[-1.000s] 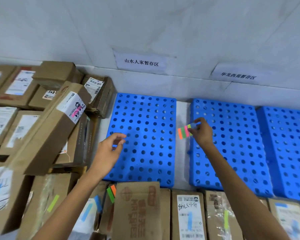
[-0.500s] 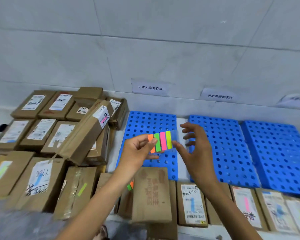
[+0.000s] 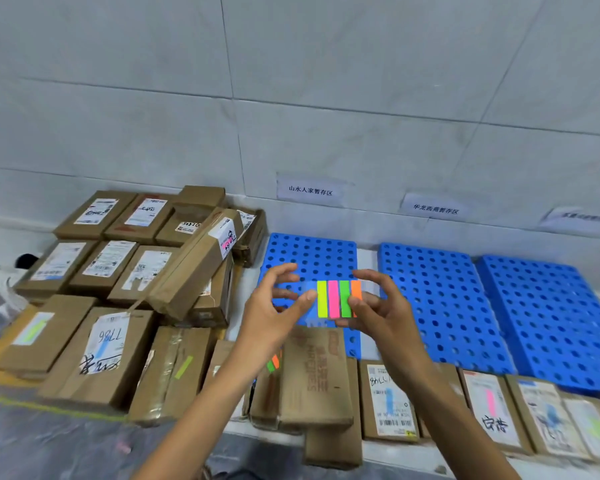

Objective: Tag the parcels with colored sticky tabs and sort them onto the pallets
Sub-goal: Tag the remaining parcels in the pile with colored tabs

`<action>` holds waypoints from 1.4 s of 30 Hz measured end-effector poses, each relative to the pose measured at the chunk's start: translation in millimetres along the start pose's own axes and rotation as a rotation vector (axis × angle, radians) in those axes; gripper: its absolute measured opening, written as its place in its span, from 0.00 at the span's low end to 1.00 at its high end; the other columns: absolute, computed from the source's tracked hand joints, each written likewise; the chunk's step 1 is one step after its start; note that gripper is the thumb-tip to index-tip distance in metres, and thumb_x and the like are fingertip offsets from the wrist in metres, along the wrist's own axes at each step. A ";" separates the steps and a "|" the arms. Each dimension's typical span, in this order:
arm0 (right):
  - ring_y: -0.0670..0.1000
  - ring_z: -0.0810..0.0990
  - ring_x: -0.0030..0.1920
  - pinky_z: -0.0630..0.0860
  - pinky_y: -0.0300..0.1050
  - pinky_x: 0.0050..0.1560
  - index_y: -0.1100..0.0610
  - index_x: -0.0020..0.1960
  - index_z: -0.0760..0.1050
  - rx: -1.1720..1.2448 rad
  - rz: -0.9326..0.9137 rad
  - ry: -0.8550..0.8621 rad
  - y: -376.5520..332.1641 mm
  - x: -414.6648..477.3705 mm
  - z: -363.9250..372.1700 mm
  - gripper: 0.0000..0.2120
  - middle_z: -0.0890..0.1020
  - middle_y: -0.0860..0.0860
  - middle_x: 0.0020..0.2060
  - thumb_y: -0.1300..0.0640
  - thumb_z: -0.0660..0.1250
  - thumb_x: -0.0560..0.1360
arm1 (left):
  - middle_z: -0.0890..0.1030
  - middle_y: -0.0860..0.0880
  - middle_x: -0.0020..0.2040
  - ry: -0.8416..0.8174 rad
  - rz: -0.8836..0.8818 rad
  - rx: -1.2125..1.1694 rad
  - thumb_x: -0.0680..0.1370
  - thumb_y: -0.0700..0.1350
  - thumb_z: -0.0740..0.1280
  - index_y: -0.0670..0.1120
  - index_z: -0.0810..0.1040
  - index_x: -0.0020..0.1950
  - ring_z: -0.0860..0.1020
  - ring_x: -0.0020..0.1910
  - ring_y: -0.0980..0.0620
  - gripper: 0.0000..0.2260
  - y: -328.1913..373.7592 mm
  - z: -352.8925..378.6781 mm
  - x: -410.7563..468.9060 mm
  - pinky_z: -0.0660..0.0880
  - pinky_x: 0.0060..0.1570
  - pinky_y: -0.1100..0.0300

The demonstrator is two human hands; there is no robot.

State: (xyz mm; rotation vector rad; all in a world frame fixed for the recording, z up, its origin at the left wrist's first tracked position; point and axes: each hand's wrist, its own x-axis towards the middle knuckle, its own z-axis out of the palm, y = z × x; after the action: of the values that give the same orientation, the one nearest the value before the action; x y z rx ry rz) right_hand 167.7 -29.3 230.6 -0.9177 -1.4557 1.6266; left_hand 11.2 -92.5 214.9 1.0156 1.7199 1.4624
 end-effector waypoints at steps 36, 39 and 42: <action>0.51 0.74 0.46 0.72 0.45 0.49 0.59 0.45 0.79 -1.029 -0.995 0.048 55.1 9.2 -22.3 0.07 0.80 0.53 0.39 0.57 0.65 0.76 | 0.84 0.42 0.40 -0.325 -0.188 -0.142 0.76 0.42 0.67 0.50 0.72 0.61 0.82 0.38 0.49 0.15 -12.1 12.9 -14.2 0.79 0.41 0.57; 0.50 0.74 0.46 0.71 0.44 0.50 0.59 0.44 0.79 -1.032 -1.003 0.052 55.9 12.5 -21.9 0.06 0.81 0.52 0.38 0.58 0.65 0.75 | 0.83 0.46 0.33 -0.346 -0.185 -0.124 0.76 0.41 0.67 0.50 0.72 0.62 0.81 0.34 0.52 0.15 -12.9 12.6 -8.7 0.79 0.40 0.58; 0.51 0.74 0.49 0.68 0.43 0.52 0.57 0.42 0.79 -1.066 -0.983 0.098 59.0 15.9 -23.0 0.09 0.81 0.51 0.42 0.55 0.64 0.77 | 0.78 0.52 0.25 -0.361 -0.188 -0.108 0.76 0.40 0.67 0.49 0.72 0.62 0.78 0.27 0.57 0.15 -15.7 13.3 -2.9 0.78 0.39 0.59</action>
State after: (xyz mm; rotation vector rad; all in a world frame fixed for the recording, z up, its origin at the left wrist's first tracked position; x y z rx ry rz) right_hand 176.7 -8.7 169.3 -0.5637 -2.2073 0.0317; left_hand 21.9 -89.9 197.3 0.9640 1.4201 1.1580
